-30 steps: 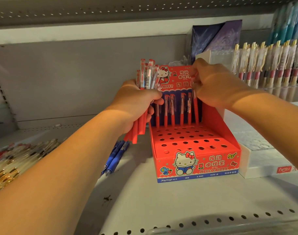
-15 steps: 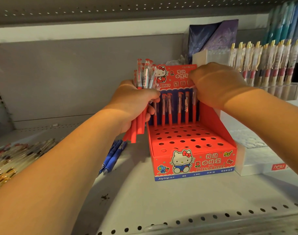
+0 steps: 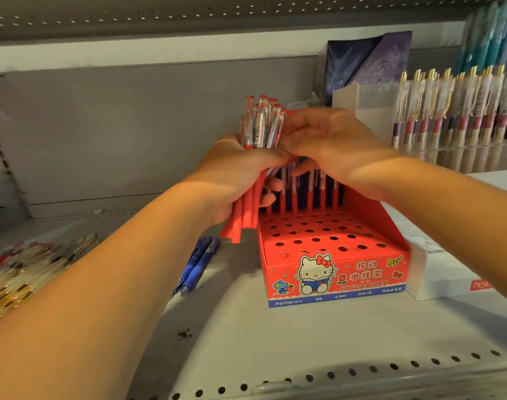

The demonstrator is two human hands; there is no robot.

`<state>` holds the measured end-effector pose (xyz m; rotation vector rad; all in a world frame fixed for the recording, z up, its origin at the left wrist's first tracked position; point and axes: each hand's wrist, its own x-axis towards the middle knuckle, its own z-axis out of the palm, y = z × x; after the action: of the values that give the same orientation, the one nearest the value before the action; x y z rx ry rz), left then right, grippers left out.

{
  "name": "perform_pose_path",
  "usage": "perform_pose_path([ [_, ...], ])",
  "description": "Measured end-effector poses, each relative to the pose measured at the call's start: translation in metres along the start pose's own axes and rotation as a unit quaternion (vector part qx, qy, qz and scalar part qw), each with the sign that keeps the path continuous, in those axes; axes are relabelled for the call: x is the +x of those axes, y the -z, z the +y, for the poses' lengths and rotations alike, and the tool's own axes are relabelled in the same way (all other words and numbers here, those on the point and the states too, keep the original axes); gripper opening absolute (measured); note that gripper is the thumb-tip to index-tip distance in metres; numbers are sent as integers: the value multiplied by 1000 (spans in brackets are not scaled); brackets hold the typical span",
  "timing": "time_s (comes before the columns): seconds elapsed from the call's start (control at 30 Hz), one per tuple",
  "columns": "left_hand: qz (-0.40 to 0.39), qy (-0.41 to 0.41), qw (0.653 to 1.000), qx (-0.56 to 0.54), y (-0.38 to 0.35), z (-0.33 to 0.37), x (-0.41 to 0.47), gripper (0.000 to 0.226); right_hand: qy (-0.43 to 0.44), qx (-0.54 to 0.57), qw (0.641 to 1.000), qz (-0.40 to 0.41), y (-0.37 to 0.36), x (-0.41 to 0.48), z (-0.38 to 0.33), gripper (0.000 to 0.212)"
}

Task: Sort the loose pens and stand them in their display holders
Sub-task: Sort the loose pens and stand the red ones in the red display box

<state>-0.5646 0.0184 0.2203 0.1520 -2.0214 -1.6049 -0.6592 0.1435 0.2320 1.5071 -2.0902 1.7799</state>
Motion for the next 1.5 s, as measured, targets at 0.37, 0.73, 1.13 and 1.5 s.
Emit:
perform_pose_path([
  [0.37, 27, -5, 998, -52, 2, 2, 4, 5, -41, 159, 983, 80, -2, 1, 7, 21],
  [0.73, 133, -42, 990, 10, 9, -4, 14, 11, 4, 95, 981, 172, 11, 7, 12, 11],
  [1.13, 94, -23, 995, 7, 5, 1, 5, 30, 34, -2, 977, 209, 19, 14, 22, 12],
  [1.5, 82, -3, 997, -7, 4, 4, 2, 22, 77, -110, 976, 171, 15, 14, 30, 27],
])
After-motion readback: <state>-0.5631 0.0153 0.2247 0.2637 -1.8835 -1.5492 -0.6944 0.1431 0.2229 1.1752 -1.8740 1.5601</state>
